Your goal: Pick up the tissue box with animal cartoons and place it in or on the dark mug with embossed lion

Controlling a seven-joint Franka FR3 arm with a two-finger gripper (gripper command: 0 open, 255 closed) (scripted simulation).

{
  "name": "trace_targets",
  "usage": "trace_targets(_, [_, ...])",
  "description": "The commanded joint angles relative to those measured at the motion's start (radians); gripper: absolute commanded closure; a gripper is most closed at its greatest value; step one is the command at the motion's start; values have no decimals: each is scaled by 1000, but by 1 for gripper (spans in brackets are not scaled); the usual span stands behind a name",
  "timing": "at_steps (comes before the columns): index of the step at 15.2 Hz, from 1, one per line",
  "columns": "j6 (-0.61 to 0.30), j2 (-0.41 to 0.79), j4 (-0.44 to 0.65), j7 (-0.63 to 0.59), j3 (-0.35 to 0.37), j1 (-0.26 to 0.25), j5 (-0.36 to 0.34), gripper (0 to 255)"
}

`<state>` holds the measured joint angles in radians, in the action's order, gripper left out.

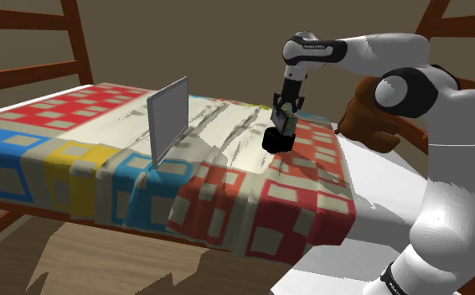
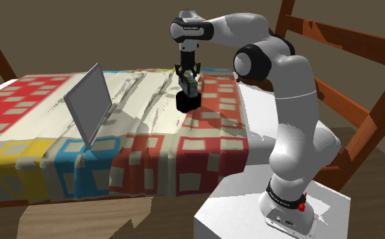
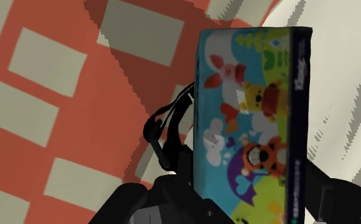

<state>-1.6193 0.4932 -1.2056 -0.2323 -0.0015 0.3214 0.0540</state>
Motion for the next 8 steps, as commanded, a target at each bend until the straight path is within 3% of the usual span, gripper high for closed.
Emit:
trace_targets(1, [-26, 0, -25, 2, 0, 1, 0, 255])
trace_targets(8, [-62, -2, -63, 4, 0, 0, 0, 255])
